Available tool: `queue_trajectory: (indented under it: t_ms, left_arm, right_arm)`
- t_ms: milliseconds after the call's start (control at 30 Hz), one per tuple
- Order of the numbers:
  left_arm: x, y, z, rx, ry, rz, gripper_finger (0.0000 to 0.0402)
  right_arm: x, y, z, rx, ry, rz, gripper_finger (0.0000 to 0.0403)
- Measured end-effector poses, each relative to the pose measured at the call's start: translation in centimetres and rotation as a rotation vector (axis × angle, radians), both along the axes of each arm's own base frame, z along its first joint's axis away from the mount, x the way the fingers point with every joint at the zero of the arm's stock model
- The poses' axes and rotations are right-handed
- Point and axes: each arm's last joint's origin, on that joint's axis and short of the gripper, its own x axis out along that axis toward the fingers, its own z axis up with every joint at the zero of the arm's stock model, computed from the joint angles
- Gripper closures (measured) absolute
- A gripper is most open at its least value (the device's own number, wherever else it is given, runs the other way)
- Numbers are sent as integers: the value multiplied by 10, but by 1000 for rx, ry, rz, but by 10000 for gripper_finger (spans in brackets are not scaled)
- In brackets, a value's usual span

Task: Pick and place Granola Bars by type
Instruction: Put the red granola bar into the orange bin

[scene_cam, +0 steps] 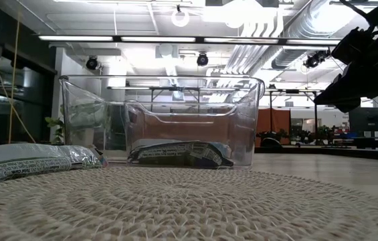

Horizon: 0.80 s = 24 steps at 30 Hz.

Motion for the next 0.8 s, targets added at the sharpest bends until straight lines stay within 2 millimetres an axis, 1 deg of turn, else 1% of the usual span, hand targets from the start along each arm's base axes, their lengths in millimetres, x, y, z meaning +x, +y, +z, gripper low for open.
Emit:
queue_trajectory:
  t_ms: [133, 367, 500, 633, 800]
  left_arm:
    - [6, 27, 6, -12, -47, 50, 342]
    - [12, 86, 18, -32, -165, 159, 341]
    - [12, 127, 20, -110, -220, 217, 341]
    - [9, 172, 19, -201, -269, 225, 341]
    - [-1, 222, 12, -296, -255, 260, 341]
  right_arm:
    - [0, 0, 0, 0, 0, 0, 402]
    - [0, 0, 0, 0, 0, 0, 402]
    - [0, 0, 0, 0, 0, 0, 402]
    - [0, 0, 0, 0, 0, 0, 402]
    - [0, 0, 0, 0, 0, 0, 402]
